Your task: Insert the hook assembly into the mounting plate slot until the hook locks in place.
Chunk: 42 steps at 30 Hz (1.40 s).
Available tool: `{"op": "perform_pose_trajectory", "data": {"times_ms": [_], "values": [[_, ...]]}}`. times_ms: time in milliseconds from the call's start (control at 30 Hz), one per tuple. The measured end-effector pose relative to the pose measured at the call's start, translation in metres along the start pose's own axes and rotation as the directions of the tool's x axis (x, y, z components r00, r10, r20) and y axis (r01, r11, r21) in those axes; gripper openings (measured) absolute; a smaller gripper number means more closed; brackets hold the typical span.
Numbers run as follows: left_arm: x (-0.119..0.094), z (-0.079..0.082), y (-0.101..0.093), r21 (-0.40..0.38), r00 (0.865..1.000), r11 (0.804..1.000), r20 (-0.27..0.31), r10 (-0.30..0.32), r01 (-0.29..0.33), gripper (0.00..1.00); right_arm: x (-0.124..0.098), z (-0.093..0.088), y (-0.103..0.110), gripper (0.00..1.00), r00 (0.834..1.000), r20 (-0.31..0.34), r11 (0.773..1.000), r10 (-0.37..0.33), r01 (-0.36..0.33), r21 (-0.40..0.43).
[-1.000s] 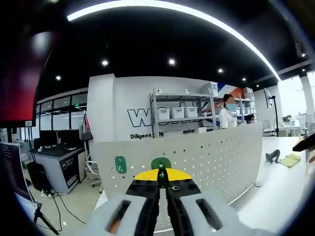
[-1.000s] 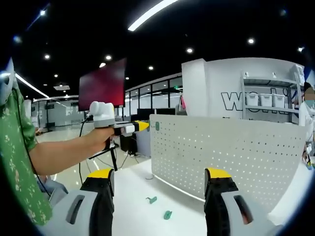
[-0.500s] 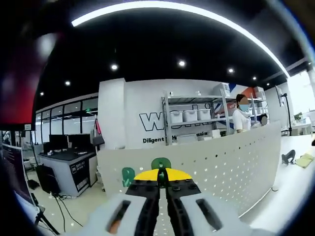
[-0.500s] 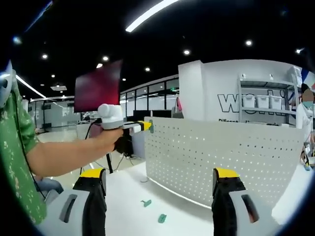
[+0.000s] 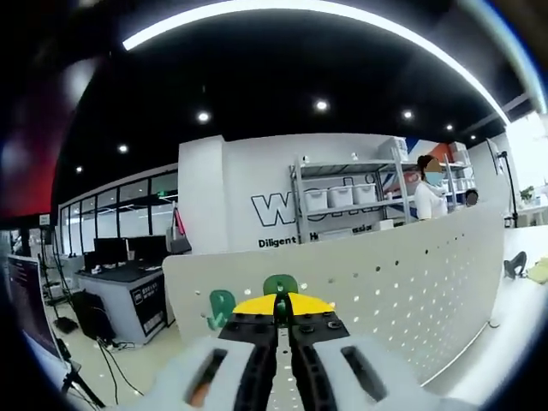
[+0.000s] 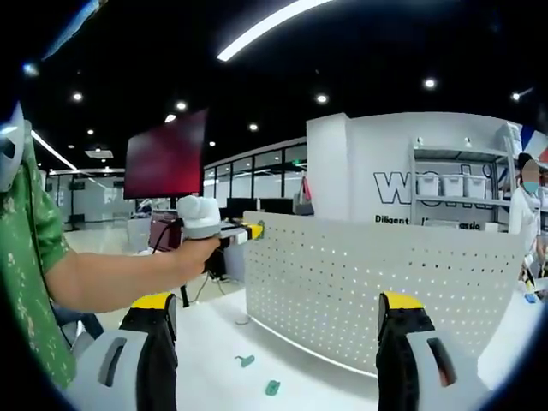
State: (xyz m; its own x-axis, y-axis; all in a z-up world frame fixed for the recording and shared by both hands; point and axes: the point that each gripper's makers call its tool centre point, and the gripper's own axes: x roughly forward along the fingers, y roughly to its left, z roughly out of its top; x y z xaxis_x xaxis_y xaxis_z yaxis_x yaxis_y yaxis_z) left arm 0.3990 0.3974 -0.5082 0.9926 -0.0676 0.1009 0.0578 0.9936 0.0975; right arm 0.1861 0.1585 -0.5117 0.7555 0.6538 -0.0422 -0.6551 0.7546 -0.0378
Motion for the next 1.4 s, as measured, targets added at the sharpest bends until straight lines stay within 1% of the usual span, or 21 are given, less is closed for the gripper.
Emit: {"op": "perform_pose_trajectory", "data": {"times_ms": [267,400,567,967,1400], "values": [[0.008,-0.003,0.0,-0.017,1.0,1.0,-0.002,0.013,-0.013,0.03,0.002,-0.001,0.0,1.0,1.0,-0.004,1.0,0.001,-0.001,0.007],[0.012,-0.003,0.0,-0.021,1.0,1.0,0.002,0.016,-0.016,0.03,0.003,0.002,0.001,1.0,1.0,0.003,1.0,0.006,-0.006,0.004],[0.017,-0.008,0.0,-0.031,1.0,0.999,-0.008,0.02,-0.02,0.03,0.004,0.003,0.0,1.0,1.0,0.007,1.0,0.005,-0.005,0.004],[0.02,-0.01,0.004,-0.02,1.0,0.999,-0.008,0.027,-0.027,0.03,0.01,-0.002,0.003,1.0,1.0,-0.011,1.0,0.025,-0.024,0.014],[0.021,-0.008,0.003,-0.013,1.0,1.0,0.004,0.024,-0.024,0.03,0.013,0.001,0.001,0.99,0.999,-0.01,0.999,0.03,-0.03,0.019]]}}
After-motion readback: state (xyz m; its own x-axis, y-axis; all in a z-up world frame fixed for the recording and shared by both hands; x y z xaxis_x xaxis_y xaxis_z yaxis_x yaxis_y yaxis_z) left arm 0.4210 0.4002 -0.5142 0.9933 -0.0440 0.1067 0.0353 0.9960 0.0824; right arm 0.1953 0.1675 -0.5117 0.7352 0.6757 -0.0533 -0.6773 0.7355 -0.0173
